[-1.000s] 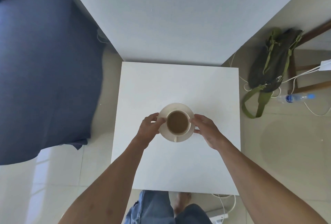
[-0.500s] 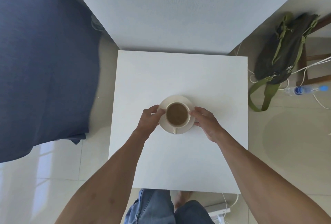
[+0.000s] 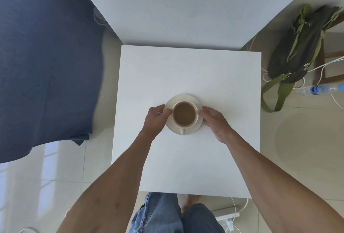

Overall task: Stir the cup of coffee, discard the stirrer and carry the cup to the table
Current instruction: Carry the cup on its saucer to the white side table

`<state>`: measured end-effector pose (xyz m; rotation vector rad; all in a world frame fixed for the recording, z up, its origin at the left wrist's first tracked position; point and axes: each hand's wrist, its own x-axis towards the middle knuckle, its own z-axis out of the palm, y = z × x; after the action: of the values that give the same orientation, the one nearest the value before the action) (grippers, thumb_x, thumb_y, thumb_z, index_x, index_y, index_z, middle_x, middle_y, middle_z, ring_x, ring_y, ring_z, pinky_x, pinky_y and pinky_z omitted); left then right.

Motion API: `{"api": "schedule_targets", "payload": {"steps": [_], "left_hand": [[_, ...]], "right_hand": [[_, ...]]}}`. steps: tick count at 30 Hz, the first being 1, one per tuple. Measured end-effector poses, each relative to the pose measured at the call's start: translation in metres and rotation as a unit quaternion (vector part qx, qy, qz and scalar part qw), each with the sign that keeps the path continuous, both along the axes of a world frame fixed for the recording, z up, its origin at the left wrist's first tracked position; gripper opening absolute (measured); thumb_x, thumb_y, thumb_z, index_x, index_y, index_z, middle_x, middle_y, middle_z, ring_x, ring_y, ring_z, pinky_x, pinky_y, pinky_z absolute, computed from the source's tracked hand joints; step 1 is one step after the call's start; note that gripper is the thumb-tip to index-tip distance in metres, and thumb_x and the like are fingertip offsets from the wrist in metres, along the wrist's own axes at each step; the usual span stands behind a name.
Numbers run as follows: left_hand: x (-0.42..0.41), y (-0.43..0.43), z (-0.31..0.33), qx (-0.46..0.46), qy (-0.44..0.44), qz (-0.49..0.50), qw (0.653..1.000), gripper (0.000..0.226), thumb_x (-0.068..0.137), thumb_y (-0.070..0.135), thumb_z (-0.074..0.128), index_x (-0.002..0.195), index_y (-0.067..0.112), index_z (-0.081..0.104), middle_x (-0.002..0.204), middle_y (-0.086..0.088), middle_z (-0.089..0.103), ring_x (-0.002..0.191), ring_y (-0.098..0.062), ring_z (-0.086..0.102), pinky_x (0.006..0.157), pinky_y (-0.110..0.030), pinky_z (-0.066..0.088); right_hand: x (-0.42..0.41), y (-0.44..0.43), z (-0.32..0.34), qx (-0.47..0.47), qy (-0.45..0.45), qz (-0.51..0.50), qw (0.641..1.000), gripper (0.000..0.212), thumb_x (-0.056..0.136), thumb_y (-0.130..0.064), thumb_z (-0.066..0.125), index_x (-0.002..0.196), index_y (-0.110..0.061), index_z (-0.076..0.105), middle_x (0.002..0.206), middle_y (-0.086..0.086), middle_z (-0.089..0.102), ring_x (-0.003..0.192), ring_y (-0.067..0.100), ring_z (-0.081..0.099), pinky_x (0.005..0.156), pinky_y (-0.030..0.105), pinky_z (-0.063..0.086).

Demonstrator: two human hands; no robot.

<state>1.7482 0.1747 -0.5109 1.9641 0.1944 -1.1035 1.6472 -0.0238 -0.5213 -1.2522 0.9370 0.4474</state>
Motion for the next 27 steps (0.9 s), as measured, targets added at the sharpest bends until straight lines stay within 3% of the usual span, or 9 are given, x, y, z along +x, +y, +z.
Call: {"api": "schedule_targets", "payload": {"steps": [5,9,10,12,15,18,21,24,27], "left_hand": [[-0.003,-0.001,0.001,0.01,-0.002,0.003,1.0,0.044,0.072,0.056,0.053,0.085,0.017,0.07,0.091,-0.002,0.069,0.095,-0.022,0.063,0.093,-0.048,0.052],[-0.006,0.0,-0.006,0.013,0.001,0.013,1.0,0.049,0.075,0.053,0.054,0.083,0.005,0.059,0.078,-0.006,0.057,0.076,-0.021,0.051,0.081,-0.043,0.05],[-0.007,0.0,-0.006,0.015,0.003,0.019,1.0,0.051,0.074,0.055,0.055,0.087,0.006,0.061,0.081,-0.006,0.059,0.078,-0.025,0.053,0.081,-0.042,0.049],[-0.009,-0.001,-0.004,0.013,0.006,0.041,0.999,0.063,0.071,0.058,0.058,0.113,0.011,0.064,0.104,-0.007,0.065,0.099,-0.027,0.06,0.09,-0.041,0.049],[-0.012,-0.004,0.004,0.006,0.009,0.072,0.997,0.077,0.077,0.052,0.057,0.145,0.016,0.043,0.119,0.006,0.056,0.114,-0.017,0.053,0.092,-0.03,0.039],[-0.016,-0.004,0.009,0.0,0.001,0.085,0.996,0.059,0.096,0.038,0.052,0.148,0.015,0.038,0.116,0.013,0.045,0.111,-0.008,0.042,0.092,-0.026,0.03],[-0.02,-0.003,0.022,0.006,-0.016,0.084,0.996,0.054,0.098,0.036,0.05,0.147,0.017,0.04,0.122,0.009,0.042,0.109,-0.007,0.04,0.091,-0.026,0.029],[-0.024,-0.002,0.044,0.009,-0.045,0.066,0.997,0.053,0.097,0.038,0.053,0.145,0.019,0.042,0.135,-0.001,0.048,0.109,-0.011,0.045,0.09,-0.027,0.032],[-0.03,0.002,0.073,0.01,-0.088,0.028,0.996,0.053,0.097,0.039,0.053,0.144,0.017,0.044,0.136,-0.005,0.051,0.107,-0.013,0.048,0.089,-0.027,0.034]], "right_hand": [[0.0,0.0,-0.005,-0.017,-0.002,0.015,1.0,0.043,0.074,-0.046,0.066,0.089,-0.006,0.061,0.087,0.001,0.057,0.087,0.016,0.052,0.103,0.051,0.043],[-0.001,0.005,-0.007,-0.037,0.005,0.013,0.999,0.024,0.074,-0.046,0.064,0.077,-0.022,0.064,0.087,-0.001,0.061,0.089,0.017,0.056,0.101,0.047,0.046],[0.0,0.005,-0.006,-0.041,0.005,0.012,0.999,0.022,0.074,-0.046,0.065,0.073,-0.024,0.061,0.085,-0.001,0.06,0.087,0.017,0.055,0.097,0.043,0.047],[-0.001,0.004,-0.009,-0.051,0.003,0.016,0.999,0.026,0.072,-0.047,0.066,0.069,-0.025,0.054,0.08,0.0,0.052,0.082,0.017,0.05,0.089,0.037,0.043],[-0.003,0.003,-0.009,-0.063,0.018,0.025,0.998,0.039,0.069,-0.057,0.069,0.093,-0.029,0.056,0.098,-0.005,0.054,0.096,0.014,0.054,0.104,0.036,0.042],[-0.002,0.008,0.014,-0.067,0.032,0.01,0.997,0.07,0.079,-0.053,0.066,0.139,-0.023,0.047,0.135,-0.005,0.051,0.126,0.015,0.049,0.112,0.042,0.039],[-0.007,0.01,0.027,-0.09,0.031,0.014,0.995,0.063,0.09,-0.045,0.06,0.144,-0.019,0.042,0.141,-0.002,0.048,0.129,0.02,0.048,0.111,0.04,0.039],[-0.014,0.011,0.052,-0.142,0.025,0.052,0.988,0.047,0.095,-0.04,0.053,0.137,-0.017,0.05,0.131,-0.004,0.053,0.119,0.017,0.051,0.094,0.03,0.041],[-0.027,0.011,0.085,-0.2,-0.004,0.087,0.976,0.024,0.097,-0.035,0.048,0.105,-0.016,0.061,0.103,-0.004,0.06,0.094,0.018,0.054,0.07,0.025,0.04]]}}
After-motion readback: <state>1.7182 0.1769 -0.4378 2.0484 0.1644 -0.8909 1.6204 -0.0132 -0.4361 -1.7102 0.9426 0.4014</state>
